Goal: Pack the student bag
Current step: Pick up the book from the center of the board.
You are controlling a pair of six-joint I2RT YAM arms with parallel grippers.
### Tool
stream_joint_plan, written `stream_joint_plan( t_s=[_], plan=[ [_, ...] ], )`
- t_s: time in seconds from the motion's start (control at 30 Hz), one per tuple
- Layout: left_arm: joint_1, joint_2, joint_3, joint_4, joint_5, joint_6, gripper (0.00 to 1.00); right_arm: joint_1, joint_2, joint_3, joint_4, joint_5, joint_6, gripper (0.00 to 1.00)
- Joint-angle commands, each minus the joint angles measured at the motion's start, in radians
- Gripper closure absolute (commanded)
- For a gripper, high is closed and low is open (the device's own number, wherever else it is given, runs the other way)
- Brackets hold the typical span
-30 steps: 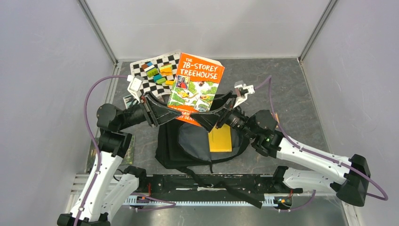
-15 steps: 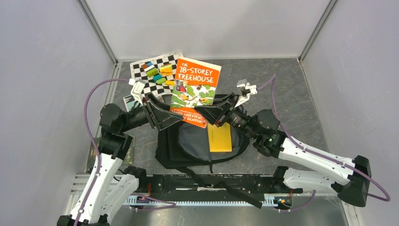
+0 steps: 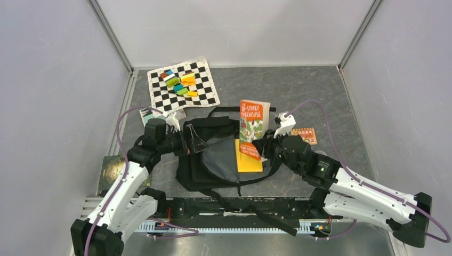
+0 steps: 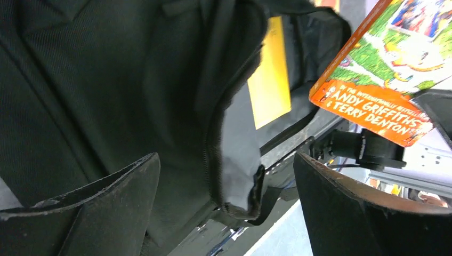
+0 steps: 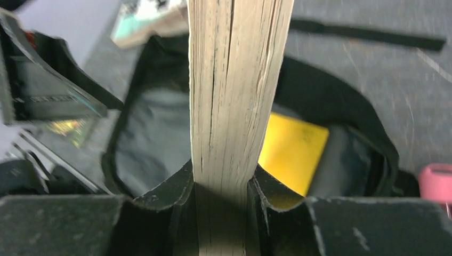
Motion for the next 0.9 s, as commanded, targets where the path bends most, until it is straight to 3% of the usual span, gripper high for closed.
stream_joint_plan(
  t_s=[0.0, 0.23, 0.3, 0.43, 0.5, 0.57, 0.87],
  plan=[
    [-0.013, -0.002, -0.047, -0.009, -0.072, 0.004, 0.0, 0.002, -0.065, -0.059, -0.077, -0.067, 0.084, 1.0],
    [-0.106, 0.079, -0.138, 0.13, -0.03, -0.076, 0.01, 0.002, -0.093, -0.144, -0.165, -0.179, 0.175, 1.0],
    [-0.136, 0.11, -0.144, 0.165, -0.03, -0.096, 0.08, 0.003, -0.103, -0.154, -0.188, -0.177, 0.187, 1.0],
    [-0.179, 0.156, -0.119, 0.218, -0.02, -0.112, 0.5, 0.002, -0.12, -0.189, -0.187, -0.185, 0.231, 1.0],
    [-0.184, 0.15, -0.078, 0.192, -0.023, -0.084, 0.84, 0.002, -0.121, -0.211, -0.165, -0.196, 0.26, 1.0],
    [-0.183, 0.122, -0.026, 0.15, -0.036, -0.05, 0.98, 0.002, -0.121, -0.237, -0.141, -0.204, 0.302, 1.0],
    [-0.184, 0.041, 0.062, 0.109, 0.108, -0.002, 0.98, 0.002, -0.102, -0.33, 0.045, -0.248, 0.424, 1.0]
  ],
)
